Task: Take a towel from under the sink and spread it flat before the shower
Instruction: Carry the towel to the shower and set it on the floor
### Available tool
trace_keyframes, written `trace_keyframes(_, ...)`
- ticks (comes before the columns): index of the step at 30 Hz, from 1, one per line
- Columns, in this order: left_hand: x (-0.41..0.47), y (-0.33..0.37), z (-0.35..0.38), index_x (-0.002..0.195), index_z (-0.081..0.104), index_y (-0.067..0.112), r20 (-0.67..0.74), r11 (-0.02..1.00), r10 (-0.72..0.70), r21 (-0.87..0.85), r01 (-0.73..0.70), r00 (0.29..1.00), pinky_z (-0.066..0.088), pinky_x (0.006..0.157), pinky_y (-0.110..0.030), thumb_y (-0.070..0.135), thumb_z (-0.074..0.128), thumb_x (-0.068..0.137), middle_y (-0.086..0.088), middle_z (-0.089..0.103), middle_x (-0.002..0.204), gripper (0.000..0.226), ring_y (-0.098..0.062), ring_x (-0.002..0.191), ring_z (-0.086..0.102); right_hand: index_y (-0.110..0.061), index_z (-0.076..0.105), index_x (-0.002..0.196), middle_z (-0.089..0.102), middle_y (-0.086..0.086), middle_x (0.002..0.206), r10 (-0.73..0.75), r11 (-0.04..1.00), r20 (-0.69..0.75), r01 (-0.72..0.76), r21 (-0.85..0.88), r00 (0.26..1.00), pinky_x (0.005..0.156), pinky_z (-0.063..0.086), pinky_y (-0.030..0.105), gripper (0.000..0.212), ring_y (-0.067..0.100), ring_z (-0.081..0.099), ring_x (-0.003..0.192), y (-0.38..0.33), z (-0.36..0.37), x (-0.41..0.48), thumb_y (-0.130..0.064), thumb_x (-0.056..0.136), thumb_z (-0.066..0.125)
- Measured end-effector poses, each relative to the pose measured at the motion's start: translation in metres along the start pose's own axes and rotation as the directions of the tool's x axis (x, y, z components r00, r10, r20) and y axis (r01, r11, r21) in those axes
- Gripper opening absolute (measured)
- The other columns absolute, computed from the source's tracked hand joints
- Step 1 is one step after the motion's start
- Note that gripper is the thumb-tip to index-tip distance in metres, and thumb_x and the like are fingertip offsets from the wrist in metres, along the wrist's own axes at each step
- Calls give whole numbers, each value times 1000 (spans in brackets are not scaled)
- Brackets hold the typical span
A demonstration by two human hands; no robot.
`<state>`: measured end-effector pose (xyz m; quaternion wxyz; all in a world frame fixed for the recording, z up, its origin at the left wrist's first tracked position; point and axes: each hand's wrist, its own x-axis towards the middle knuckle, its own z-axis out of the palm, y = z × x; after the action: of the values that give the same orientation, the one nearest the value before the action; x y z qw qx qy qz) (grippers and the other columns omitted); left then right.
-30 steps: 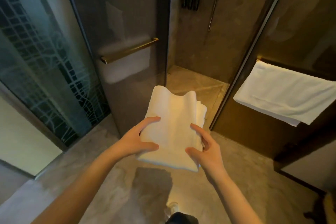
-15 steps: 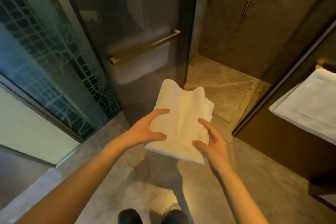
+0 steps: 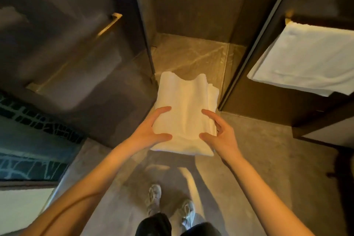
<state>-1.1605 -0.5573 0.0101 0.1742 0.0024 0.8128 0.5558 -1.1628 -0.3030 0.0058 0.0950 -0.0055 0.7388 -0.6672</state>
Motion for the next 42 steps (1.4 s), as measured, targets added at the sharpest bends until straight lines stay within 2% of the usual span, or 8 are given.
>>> trace_keyframes(3, 39, -17, 6, 132, 39, 57, 56, 999, -9, 45, 6, 998, 44, 79, -4, 22, 79, 73, 39, 46, 125, 80, 16, 108, 50, -41, 62, 119, 59, -22, 131, 31, 998, -82, -35, -53, 996, 98, 45, 29, 71, 3, 49, 128, 18, -5, 18, 10, 70, 69)
trace_keyframes(7, 98, -60, 14, 131, 39, 60, 122, 998, -46, 47, 41, 991, 56, 78, -36, 33, 80, 66, -11, 67, 104, 82, -22, 80, 65, -43, 62, 120, 58, -30, 126, 102, 988, -165, -120, -101, 981, 90, 48, 17, 71, -5, 51, 122, 58, -4, 48, 7, 70, 71)
trace_keyframes(12, 177, -150, 31, 131, 35, 64, 131, 996, -58, 80, 48, 990, 50, 97, -43, 41, 78, 61, 4, 46, 129, 85, -20, 116, 51, -37, 64, 120, 59, -22, 126, 154, 982, -228, -174, -69, 961, 76, 54, 17, 67, -7, 57, 111, 150, 6, 110, 9, 71, 69)
trace_keyframes(20, 321, -383, 92, 123, 31, 73, 78, 990, -123, 85, 117, 989, 47, 79, -29, 39, 74, 63, 2, 35, 123, 82, -24, 111, 43, -41, 68, 111, 64, -35, 104, 244, 968, -237, -249, 9, 940, 63, 55, 17, 60, -12, 62, 94, 400, 31, 228, 4, 73, 73)
trace_keyframes(29, 454, -649, 192, 120, 32, 75, 77, 984, -156, 102, 148, 985, 48, 94, -38, 36, 77, 63, -2, 39, 127, 83, -24, 113, 47, -28, 69, 112, 63, -18, 108, 252, 966, -273, -260, 9, 928, 61, 54, 16, 54, -3, 64, 91, 703, 47, 317, 10, 73, 69)
trace_keyframes(36, 508, -752, 231, 135, 29, 61, 158, 983, -73, 178, 44, 985, 43, 102, -45, 38, 76, 70, -8, 43, 129, 84, -30, 121, 41, -16, 69, 114, 65, -4, 110, 245, 969, -329, -244, 46, 912, 63, 53, 12, 53, -2, 61, 91, 830, 48, 347, 18, 73, 60)
trace_keyframes(39, 512, -762, 238, 145, 21, 47, 129, 957, -97, 284, 57, 987, 36, 106, -44, 40, 77, 74, -9, 43, 132, 91, -32, 128, 35, -15, 68, 114, 63, 0, 117, 186, 970, -357, -229, -82, 915, 66, 48, 5, 47, 3, 61, 97, 840, 45, 348, 12, 76, 62)
trace_keyframes(42, 517, -753, 231, 150, 4, 43, 35, 869, -60, 494, 35, 998, 25, 103, -35, 53, 66, 75, -6, 25, 144, 97, -25, 135, 15, -14, 58, 131, 49, 9, 142, -33, 839, -383, -183, -512, 923, 99, 41, 26, 42, 26, 48, 127, 840, 41, 356, -9, 89, 61)
